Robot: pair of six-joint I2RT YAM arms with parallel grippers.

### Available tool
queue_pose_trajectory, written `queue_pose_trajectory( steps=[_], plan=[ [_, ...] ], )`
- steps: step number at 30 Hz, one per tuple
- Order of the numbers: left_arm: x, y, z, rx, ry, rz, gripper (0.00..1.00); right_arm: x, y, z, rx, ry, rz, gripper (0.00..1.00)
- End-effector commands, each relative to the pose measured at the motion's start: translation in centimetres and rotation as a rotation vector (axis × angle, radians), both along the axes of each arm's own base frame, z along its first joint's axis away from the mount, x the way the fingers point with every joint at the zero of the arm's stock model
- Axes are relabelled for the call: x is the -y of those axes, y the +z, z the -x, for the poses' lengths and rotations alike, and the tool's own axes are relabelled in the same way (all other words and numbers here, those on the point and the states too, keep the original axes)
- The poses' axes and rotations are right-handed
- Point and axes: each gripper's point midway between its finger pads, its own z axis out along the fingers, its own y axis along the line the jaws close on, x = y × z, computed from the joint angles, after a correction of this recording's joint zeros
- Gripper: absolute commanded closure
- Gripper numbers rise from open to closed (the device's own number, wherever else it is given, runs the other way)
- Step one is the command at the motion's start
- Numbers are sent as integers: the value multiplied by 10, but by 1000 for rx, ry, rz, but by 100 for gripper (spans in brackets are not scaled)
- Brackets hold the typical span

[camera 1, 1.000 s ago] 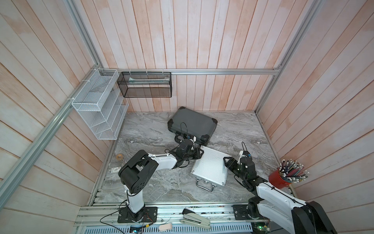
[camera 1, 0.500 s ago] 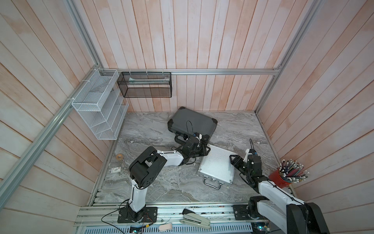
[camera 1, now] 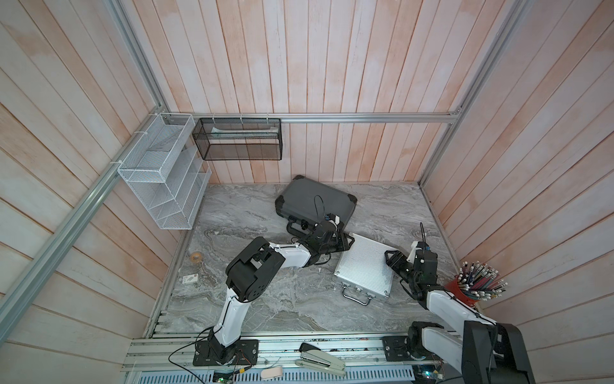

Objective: Open the poker set cases
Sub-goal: Move the poker set case to the center of the board.

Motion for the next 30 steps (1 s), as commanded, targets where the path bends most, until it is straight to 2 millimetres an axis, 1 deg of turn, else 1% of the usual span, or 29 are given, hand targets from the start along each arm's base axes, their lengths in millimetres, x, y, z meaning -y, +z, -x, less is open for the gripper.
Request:
queue_pose_trajectory(
  steps=[1, 6, 10, 13, 15, 17, 19, 21, 25, 30],
  plan=[
    [34, 9, 21, 1, -101, 48, 49, -15, 0, -4, -11, 103, -11, 35],
    [37, 10, 11, 18, -72, 46, 48, -10, 4, -20, 6, 104, -15, 35],
    [38, 9, -2, 28, -47, 43, 47, -7, 8, -34, 20, 112, -17, 35],
    [34, 10, -14, 33, -26, 46, 46, -7, 9, -41, 19, 131, -18, 35],
    [28, 17, -18, 52, -15, 42, 45, -4, 8, -43, 16, 129, -13, 34],
    [23, 24, -18, 99, -4, 3, 41, 0, 5, -41, 7, 120, -3, 32],
    [16, 30, -15, 128, 7, -25, 36, 7, 1, -36, -9, 104, 15, 26],
    [9, 35, -11, 136, 15, -23, 33, 13, -2, -30, -31, 88, 38, 21],
    [1, 35, 2, 119, 24, -12, 32, 19, -4, -16, -57, 64, 72, 16],
    [-6, 34, 19, 109, 40, -20, 31, 24, -4, 1, -76, 40, 90, 14]
  ],
)
